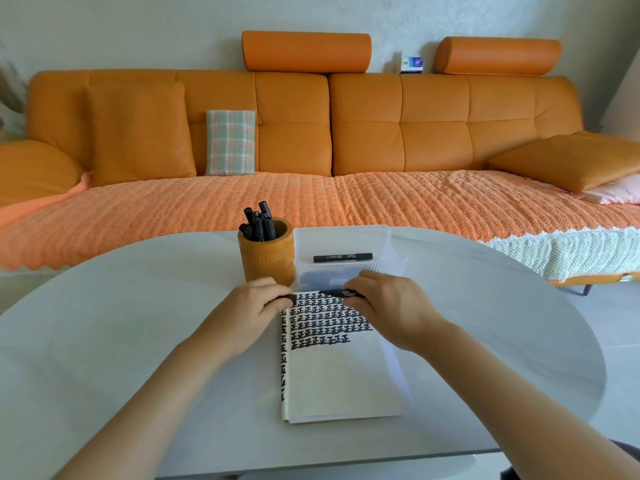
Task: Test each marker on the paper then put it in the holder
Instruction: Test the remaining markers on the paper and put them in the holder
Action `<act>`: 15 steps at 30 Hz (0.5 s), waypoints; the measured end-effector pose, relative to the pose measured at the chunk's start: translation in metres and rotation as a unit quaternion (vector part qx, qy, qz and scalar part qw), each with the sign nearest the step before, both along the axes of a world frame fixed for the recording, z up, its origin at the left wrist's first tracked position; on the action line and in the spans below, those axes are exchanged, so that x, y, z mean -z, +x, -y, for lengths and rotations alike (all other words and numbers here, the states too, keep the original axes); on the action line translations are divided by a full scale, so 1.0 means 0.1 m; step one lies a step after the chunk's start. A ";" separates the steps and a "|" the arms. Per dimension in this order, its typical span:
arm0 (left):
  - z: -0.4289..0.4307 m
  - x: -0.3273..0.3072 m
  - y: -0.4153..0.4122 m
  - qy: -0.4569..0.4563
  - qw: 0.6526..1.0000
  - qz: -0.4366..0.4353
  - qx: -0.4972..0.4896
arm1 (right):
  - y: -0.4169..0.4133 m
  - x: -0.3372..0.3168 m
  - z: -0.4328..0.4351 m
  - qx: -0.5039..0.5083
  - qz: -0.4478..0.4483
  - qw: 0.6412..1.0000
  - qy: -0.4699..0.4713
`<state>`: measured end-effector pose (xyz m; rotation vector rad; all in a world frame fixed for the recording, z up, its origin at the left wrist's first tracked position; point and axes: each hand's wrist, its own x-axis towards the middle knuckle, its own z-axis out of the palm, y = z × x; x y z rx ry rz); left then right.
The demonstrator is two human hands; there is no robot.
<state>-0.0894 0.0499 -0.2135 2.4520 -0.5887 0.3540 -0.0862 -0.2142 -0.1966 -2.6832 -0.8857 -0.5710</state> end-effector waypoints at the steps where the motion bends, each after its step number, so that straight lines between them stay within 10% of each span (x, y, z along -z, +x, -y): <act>1: -0.07 0.04 0.02 0.002 1.000 0.014 -0.016 | 0.00 0.03 0.04 0.014 -0.035 0.999 0.020; 15: -0.15 0.29 0.04 0.073 0.990 0.018 -0.119 | -0.09 0.09 0.06 -0.024 -0.163 0.965 0.205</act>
